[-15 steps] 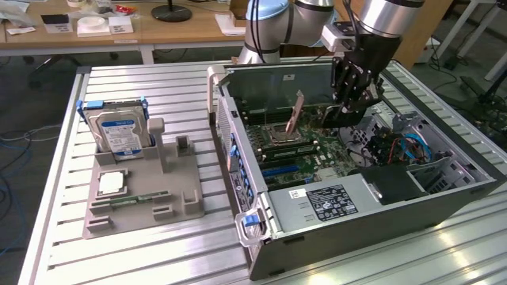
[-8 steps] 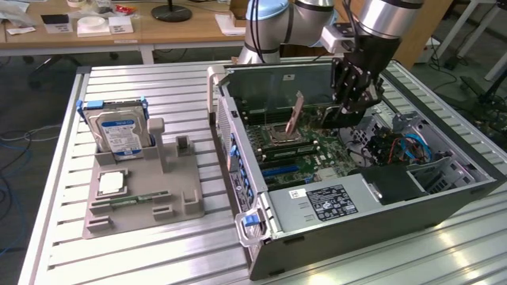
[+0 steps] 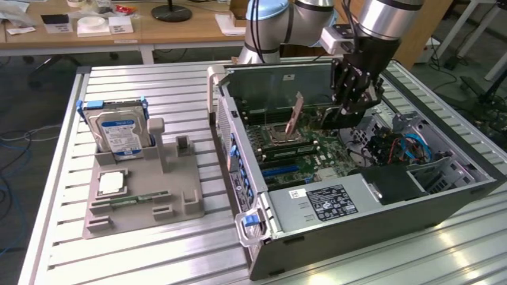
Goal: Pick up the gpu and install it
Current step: 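Insert the gpu into the slot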
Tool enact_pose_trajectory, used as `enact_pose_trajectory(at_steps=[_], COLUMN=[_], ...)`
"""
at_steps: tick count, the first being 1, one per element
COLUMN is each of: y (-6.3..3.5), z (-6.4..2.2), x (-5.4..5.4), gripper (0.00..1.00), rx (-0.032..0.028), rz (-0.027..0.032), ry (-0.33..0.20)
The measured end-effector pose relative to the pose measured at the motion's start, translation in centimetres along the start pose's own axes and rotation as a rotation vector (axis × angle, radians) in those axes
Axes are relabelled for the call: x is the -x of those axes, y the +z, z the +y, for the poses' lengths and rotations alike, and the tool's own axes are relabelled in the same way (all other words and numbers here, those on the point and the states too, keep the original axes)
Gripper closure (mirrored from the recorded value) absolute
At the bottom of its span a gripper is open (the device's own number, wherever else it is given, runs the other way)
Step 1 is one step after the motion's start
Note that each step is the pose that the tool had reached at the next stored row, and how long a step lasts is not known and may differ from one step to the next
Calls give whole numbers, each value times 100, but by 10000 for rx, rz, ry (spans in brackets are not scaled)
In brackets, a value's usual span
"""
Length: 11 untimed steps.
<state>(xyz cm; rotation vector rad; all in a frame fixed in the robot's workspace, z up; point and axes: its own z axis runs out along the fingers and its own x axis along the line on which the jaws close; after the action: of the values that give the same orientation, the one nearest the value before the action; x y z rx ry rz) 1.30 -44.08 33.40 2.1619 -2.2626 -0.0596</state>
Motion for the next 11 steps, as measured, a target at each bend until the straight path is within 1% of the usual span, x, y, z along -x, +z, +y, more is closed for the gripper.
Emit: enact_pose_trajectory(at_steps=[11], y=[32], z=[-1], x=[-1], gripper=[73], rx=[0], rz=[0], ry=[-1])
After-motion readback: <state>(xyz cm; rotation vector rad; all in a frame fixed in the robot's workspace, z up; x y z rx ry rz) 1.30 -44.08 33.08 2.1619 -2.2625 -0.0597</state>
